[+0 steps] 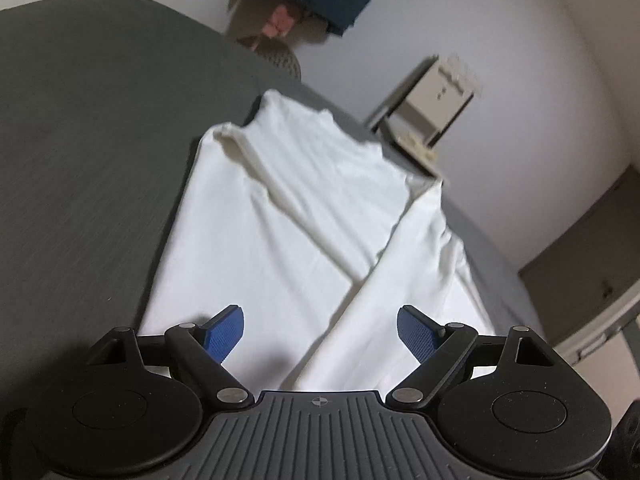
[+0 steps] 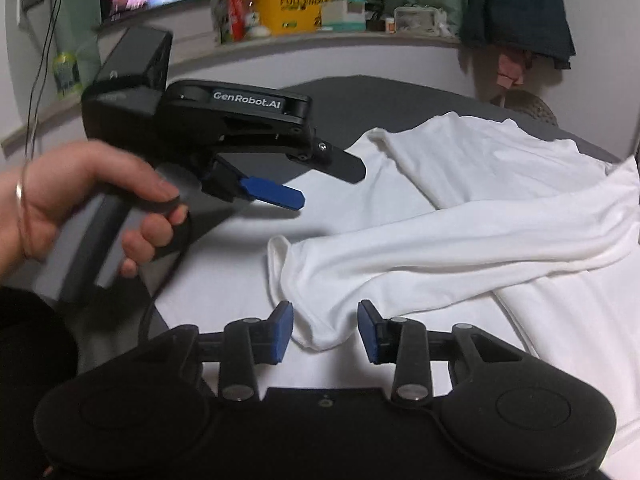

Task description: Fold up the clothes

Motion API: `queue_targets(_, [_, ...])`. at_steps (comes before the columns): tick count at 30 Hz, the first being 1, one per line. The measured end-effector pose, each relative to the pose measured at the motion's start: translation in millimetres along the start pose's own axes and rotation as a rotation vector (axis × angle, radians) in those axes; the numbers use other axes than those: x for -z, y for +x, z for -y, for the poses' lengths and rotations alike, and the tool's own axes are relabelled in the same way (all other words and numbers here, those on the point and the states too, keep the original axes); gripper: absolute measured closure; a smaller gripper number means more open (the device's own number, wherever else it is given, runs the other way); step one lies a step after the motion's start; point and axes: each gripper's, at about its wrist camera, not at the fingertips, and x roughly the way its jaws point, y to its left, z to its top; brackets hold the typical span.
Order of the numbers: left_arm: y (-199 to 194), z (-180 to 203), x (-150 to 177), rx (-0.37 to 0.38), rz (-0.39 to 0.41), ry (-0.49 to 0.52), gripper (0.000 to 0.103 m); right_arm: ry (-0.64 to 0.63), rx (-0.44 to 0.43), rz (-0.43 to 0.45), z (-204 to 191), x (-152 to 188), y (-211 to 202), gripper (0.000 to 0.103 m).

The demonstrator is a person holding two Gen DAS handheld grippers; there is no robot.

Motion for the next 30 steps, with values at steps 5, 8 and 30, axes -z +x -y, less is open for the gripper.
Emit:
queue_targets(5, [-0.4, 4.4, 4.5, -0.03, -0.093, 0.066, 0.055, -0.014, 0.015, -0.03, -5.9, 2.8, 7.7, 0.094])
queue_targets(8, [2.5, 11.2, 9.2, -0.039, -0.17, 0.126, 0.083, -0.004, 0.035, -0.01, -9.1, 2.6, 2.3, 0.097])
queue_targets(30, [-26.2, 16.9, -4.3, -0.146, 0.111, 0.077, 0.099, 0.653, -0.001, 0.252, 119.2, 1.3, -50.8, 0.046])
